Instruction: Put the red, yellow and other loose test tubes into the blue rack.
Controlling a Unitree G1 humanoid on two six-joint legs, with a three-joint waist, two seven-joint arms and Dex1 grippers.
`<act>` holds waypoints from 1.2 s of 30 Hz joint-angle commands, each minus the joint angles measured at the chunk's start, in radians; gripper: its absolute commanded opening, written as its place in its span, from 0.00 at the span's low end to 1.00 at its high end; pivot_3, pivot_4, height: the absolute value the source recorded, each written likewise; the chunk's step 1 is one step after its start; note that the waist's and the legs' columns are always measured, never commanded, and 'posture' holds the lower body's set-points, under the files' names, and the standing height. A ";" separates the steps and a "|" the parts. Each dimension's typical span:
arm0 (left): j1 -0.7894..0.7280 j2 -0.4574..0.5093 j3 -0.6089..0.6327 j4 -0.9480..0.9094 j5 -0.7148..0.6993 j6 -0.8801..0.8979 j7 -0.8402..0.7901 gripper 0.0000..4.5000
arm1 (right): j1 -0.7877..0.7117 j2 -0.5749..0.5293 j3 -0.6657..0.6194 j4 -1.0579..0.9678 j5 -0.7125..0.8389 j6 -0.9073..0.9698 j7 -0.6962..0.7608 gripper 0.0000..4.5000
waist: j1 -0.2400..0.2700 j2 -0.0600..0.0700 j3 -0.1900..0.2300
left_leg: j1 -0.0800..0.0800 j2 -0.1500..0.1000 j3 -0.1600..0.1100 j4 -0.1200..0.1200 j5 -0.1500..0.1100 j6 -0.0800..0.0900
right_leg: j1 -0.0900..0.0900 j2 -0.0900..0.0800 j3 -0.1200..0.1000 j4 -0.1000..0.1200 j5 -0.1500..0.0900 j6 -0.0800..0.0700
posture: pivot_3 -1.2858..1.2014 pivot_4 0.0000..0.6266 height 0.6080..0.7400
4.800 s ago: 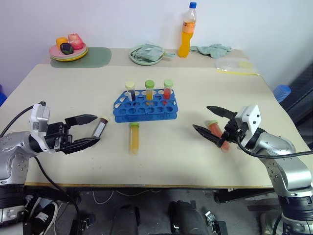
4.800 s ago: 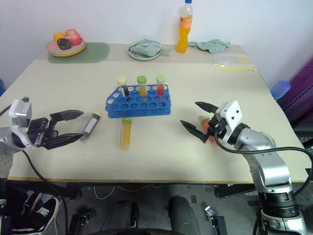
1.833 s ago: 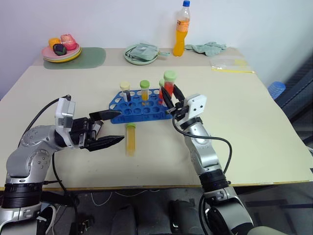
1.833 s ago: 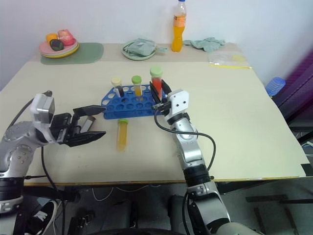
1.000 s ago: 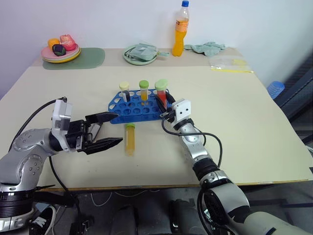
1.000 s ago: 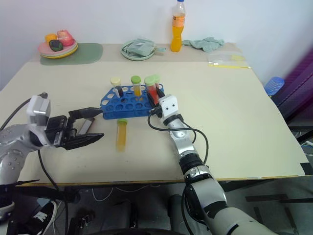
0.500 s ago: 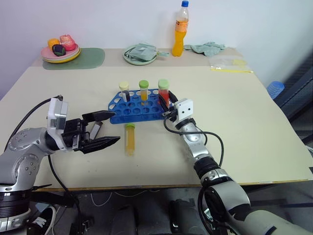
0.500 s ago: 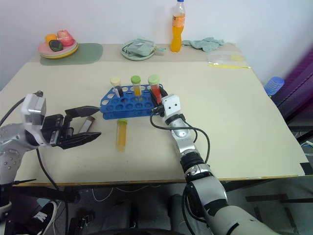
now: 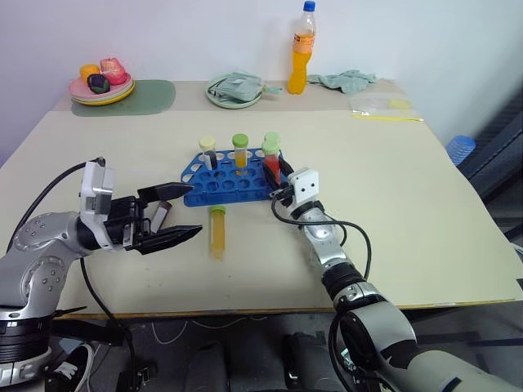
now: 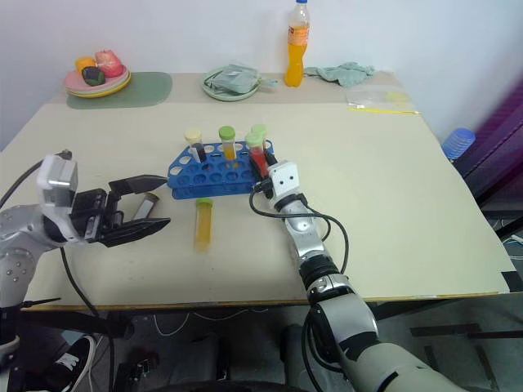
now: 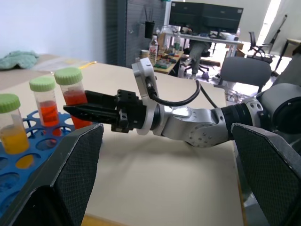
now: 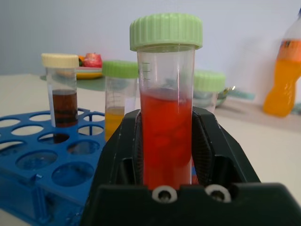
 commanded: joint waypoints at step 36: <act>0.027 0.056 -0.062 -0.088 0.122 0.278 0.376 1.00 | 0.423 -0.718 -0.102 -1.230 0.591 0.856 0.656 0.99 | 0.016 0.000 0.001 | 0.001 -0.001 0.000 0.000 0.000 0.000 | 0.001 -0.001 0.000 -0.003 -0.001 -0.001 | 0.52 0.24 1.00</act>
